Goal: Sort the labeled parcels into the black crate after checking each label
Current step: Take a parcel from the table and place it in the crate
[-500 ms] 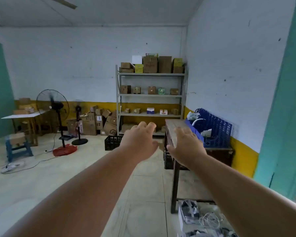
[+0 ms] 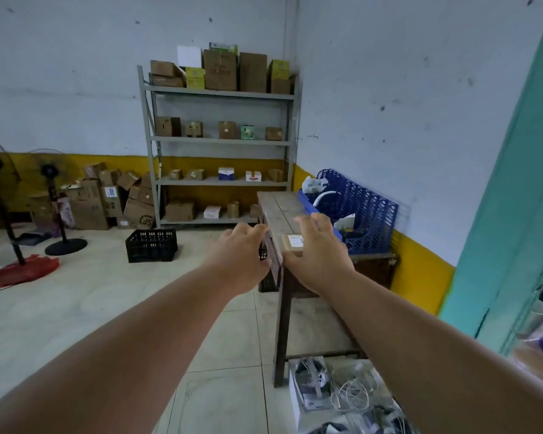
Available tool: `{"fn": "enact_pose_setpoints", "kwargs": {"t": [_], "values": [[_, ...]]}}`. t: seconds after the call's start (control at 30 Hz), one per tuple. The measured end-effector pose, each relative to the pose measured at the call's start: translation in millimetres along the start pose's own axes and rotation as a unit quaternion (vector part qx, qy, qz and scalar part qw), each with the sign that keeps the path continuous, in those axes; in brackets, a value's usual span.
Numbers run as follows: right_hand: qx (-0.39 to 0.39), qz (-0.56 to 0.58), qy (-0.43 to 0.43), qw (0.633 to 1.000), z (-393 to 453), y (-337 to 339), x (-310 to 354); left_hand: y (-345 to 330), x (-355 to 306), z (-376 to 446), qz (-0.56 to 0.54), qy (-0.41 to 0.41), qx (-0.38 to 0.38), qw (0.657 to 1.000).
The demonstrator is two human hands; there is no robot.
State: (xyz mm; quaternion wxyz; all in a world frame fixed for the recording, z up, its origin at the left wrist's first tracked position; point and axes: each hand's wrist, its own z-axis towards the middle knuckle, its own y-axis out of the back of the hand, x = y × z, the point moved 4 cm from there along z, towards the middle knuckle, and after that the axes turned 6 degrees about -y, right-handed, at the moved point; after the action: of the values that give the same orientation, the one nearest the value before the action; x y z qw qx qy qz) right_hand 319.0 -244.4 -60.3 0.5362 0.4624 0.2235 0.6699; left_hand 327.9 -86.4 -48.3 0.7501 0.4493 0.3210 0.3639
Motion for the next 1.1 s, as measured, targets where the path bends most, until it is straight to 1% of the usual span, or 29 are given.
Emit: {"fn": "enact_pose_setpoints", "kwargs": {"t": [0.1,0.2,0.37,0.43,0.53,0.63,0.77,0.87,0.97,1.03,1.1], "values": [[0.005,-0.003,0.005,1.0,58,-35,-27,-38,13,58,-0.005,0.015,0.001,1.0],[0.039,0.015,-0.003,0.999,115,-74,-43,-65,28,113,-0.013,0.033,0.012,0.999],[0.036,0.054,-0.002,0.998,207,-127,-53,-98,69,200,-0.013,0.031,-0.007,0.999],[0.037,0.063,-0.013,0.997,234,-154,-60,-123,85,225,-0.005,0.026,0.0,1.0],[0.031,0.076,-0.032,0.996,276,-199,-71,-163,118,270,-0.022,0.022,0.016,0.999],[0.037,0.092,-0.097,0.99,306,-240,-89,-197,152,312,-0.068,0.018,0.026,0.997],[0.052,0.079,-0.182,0.979,337,-292,-111,-254,186,366,-0.142,0.013,0.087,0.986],[0.055,0.075,-0.216,0.972,382,-317,-118,-285,209,419,-0.195,0.012,0.105,0.975],[0.053,0.064,-0.207,0.975,397,-325,-123,-300,217,439,-0.222,0.011,0.1,0.97],[0.059,0.048,-0.23,0.97,413,-343,-140,-330,221,462,-0.245,0.013,0.129,0.961],[0.084,0.038,-0.243,0.966,426,-361,-164,-361,223,480,-0.293,0.049,0.17,0.94]]}}
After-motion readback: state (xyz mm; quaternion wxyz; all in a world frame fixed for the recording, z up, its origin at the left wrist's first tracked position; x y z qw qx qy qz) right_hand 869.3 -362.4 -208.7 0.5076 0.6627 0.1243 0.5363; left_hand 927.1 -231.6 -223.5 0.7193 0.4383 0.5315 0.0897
